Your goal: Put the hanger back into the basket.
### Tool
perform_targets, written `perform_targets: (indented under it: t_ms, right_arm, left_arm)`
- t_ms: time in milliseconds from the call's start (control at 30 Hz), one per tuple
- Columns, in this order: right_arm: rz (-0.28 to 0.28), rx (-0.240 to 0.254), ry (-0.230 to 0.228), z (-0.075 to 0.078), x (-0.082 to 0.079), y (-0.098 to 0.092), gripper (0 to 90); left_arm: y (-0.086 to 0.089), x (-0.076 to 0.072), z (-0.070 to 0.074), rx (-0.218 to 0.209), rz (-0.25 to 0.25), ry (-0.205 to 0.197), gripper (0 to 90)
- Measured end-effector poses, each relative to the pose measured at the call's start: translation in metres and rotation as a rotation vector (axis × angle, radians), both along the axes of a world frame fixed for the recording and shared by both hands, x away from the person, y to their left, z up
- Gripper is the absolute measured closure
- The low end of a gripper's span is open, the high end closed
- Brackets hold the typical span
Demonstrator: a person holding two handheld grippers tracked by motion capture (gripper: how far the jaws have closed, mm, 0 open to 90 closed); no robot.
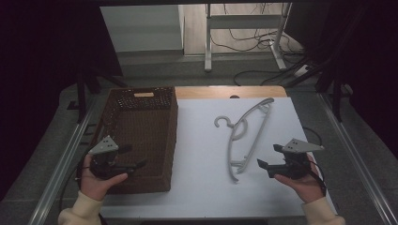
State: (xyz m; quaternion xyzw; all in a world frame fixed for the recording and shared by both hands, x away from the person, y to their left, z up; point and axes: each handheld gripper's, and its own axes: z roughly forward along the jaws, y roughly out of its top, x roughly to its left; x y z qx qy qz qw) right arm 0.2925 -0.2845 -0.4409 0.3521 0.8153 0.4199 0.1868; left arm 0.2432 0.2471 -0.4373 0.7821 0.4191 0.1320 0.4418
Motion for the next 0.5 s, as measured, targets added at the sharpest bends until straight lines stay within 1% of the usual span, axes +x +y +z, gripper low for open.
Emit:
perform_targets:
  t_ms: [167,367,433,500]
  right_arm:
    - [-0.013,0.004,0.013,-0.0007,0.0024,-0.0014,16.8]
    - [-0.045,-0.011,0.036,-0.0009,0.0021,-0.0005,19.0]
    - [-0.049,-0.008,0.041,-0.0006,0.0021,-0.0005,19.5]
    - [-0.053,0.004,0.057,0.0001,0.0023,-0.0007,20.4]
  left_arm:
    - [0.0009,0.0,-0.0005,0.0,0.002,0.003,18.3]
    - [0.0007,-0.0004,0.0019,-0.003,0.0,-0.005,18.3]
    - [0.0008,-0.0004,0.0021,-0.003,-0.001,-0.006,18.3]
    - [0.0016,0.0001,0.002,-0.005,0.001,-0.005,18.3]
